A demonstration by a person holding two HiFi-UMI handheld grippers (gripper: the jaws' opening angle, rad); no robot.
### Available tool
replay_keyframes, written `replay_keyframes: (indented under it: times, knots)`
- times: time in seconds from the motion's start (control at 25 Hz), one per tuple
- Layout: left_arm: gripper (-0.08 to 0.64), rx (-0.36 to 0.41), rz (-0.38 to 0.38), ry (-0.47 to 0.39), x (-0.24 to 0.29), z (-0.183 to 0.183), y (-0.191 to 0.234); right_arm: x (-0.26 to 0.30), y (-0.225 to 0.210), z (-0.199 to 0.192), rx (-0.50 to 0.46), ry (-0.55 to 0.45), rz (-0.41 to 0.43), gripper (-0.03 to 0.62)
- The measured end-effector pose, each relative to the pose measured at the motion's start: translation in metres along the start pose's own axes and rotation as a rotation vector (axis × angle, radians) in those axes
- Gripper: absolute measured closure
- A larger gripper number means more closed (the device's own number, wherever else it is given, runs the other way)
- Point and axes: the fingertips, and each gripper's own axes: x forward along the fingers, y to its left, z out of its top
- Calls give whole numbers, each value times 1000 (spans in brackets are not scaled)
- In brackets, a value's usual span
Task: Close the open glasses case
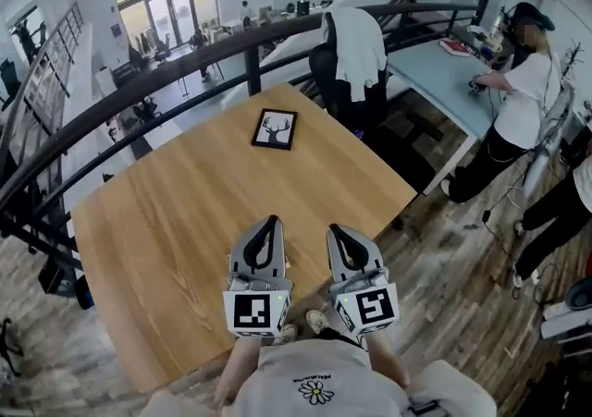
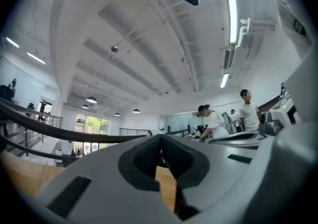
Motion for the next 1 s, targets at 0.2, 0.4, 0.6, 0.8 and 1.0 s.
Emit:
replay_keyframes:
  times: [0.2, 0.4, 0.6, 0.8, 1.0]
  knots:
    - [543, 27, 143, 4, -4, 4, 16, 24, 12, 1, -10, -3, 158, 584]
    - [543, 6, 240, 80, -13, -14, 34, 41, 25, -5, 32, 9, 251, 584]
    - [510, -34, 264, 100, -19, -18, 43, 48, 42, -2, 57, -12, 329, 584]
    - [353, -67, 233, 158, -13, -43, 47, 49, 51, -6, 58, -20, 370, 584]
    - [325, -208, 212, 277, -11, -97, 51, 45, 50, -18, 96, 11, 372, 584]
